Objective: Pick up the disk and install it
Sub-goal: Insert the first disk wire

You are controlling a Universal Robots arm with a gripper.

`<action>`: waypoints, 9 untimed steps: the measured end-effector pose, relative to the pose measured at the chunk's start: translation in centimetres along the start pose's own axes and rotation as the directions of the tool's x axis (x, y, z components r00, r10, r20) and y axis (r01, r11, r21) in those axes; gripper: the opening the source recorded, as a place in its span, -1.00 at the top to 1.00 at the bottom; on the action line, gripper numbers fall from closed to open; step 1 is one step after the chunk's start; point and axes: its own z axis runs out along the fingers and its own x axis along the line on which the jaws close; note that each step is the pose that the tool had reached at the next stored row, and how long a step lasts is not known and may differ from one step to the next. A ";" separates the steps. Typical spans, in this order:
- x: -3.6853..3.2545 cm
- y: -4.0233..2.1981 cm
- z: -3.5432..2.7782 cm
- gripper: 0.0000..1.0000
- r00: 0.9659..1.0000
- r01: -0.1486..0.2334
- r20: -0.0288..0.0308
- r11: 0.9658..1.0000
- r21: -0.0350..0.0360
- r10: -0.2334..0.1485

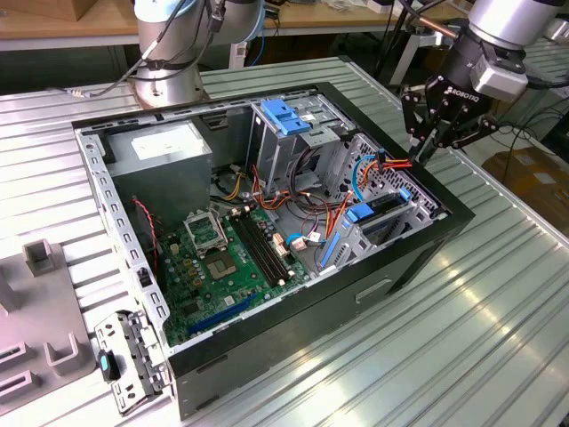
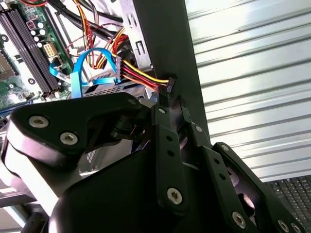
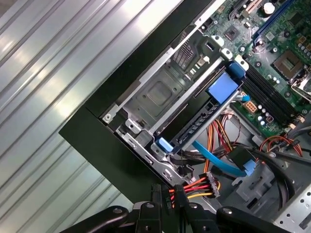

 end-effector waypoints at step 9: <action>-0.15 -0.05 0.20 0.50 0.991 0.136 -0.009 0.991 0.008 -0.136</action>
